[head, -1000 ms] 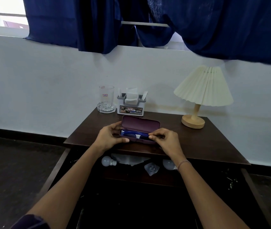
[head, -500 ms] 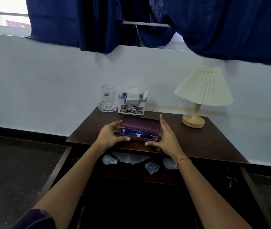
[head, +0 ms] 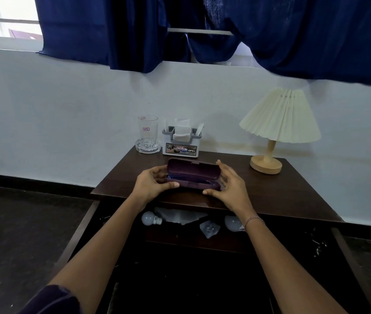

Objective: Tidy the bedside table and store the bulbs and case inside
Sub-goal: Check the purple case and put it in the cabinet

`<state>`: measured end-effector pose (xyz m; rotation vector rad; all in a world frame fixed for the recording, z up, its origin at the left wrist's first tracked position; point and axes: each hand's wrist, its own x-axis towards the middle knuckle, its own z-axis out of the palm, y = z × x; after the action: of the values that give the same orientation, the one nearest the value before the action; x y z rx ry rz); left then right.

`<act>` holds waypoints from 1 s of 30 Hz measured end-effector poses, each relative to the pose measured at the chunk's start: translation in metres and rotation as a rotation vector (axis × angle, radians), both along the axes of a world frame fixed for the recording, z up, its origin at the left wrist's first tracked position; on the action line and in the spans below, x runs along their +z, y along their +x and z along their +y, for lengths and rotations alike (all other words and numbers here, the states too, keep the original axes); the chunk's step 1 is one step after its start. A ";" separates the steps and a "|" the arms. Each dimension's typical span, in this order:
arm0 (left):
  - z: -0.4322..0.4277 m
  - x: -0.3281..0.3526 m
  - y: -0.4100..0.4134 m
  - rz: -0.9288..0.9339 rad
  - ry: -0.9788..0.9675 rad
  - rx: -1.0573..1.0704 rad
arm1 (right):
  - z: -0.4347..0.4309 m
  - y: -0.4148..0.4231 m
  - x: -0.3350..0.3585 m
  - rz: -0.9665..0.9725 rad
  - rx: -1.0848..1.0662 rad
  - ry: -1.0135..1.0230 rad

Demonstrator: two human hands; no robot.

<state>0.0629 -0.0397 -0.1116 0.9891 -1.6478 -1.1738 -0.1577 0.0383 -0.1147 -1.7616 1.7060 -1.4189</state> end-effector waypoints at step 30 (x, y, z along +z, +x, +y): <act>-0.001 0.002 0.001 0.165 0.069 0.001 | 0.007 0.006 0.001 0.091 -0.219 -0.162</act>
<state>0.0635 -0.0408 -0.1091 0.9100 -1.4847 -1.2844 -0.1521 0.0452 -0.1132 -1.7909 1.9305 -1.6328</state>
